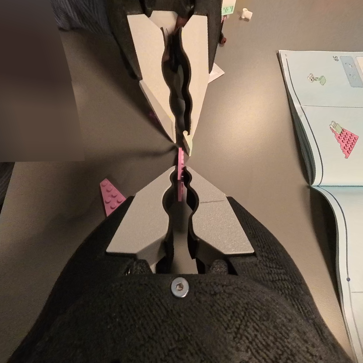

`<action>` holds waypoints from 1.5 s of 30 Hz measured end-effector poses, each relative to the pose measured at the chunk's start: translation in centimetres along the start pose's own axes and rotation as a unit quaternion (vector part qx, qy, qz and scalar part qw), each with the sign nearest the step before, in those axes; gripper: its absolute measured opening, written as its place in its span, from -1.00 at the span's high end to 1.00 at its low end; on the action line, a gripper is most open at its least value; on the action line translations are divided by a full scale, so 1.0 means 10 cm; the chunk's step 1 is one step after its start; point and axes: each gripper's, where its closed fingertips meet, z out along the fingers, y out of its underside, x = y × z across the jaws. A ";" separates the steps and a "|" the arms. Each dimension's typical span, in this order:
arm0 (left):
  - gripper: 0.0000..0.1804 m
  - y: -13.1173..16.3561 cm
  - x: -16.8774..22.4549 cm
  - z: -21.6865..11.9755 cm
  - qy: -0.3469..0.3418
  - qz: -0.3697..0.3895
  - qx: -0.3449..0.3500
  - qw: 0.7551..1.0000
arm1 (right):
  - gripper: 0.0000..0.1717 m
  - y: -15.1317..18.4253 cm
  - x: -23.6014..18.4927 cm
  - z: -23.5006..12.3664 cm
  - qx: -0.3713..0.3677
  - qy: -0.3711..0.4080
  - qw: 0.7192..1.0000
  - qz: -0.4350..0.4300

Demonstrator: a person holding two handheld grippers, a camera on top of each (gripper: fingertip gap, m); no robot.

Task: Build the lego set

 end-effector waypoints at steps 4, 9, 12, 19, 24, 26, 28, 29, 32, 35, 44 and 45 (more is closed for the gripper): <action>0.87 0.00 0.00 -0.01 0.003 -0.007 0.001 1.000 | 0.96 0.01 0.00 -0.02 -0.003 0.001 1.000 -0.005; 0.87 0.01 -0.01 -0.02 0.004 -0.012 0.002 1.000 | 0.96 -0.15 -0.04 -0.12 0.059 -0.030 0.997 0.029; 0.87 0.00 -0.01 -0.02 0.004 -0.013 0.003 1.000 | 0.96 -0.18 -0.02 -0.17 0.083 -0.045 0.994 0.059; 0.87 0.00 -0.01 -0.02 0.005 -0.018 0.006 1.000 | 0.96 -0.10 0.01 -0.11 0.059 -0.037 0.996 0.059; 0.90 -0.02 -0.01 -0.01 0.006 -0.015 0.008 1.000 | 0.96 -0.02 -0.02 -0.02 0.020 -0.019 1.000 0.011; 0.93 -0.02 -0.01 -0.01 0.006 -0.016 0.009 1.000 | 0.96 -0.02 -0.04 0.01 0.012 -0.016 1.000 -0.001; 0.94 -0.02 -0.02 -0.01 0.007 -0.018 0.009 1.000 | 0.96 -0.02 -0.05 0.02 0.011 -0.015 1.000 -0.008; 0.94 -0.02 -0.02 -0.01 0.008 -0.019 0.010 1.000 | 0.96 -0.02 -0.05 0.02 0.011 -0.014 1.000 -0.010; 0.91 -0.03 -0.01 -0.02 0.012 -0.023 0.014 1.000 | 0.96 -0.02 -0.04 0.02 0.011 -0.012 1.000 -0.013; 0.87 -0.05 -0.01 -0.03 0.016 -0.026 0.022 0.999 | 0.96 -0.02 -0.03 0.02 0.009 -0.008 1.000 -0.019; 0.89 -0.09 0.01 0.01 0.026 -0.032 0.024 0.999 | 0.96 -0.02 -0.03 0.02 0.011 -0.008 1.000 -0.019; 0.91 -0.09 0.01 0.01 0.026 -0.032 0.024 0.999 | 0.96 -0.02 -0.03 0.02 0.012 -0.008 1.000 -0.019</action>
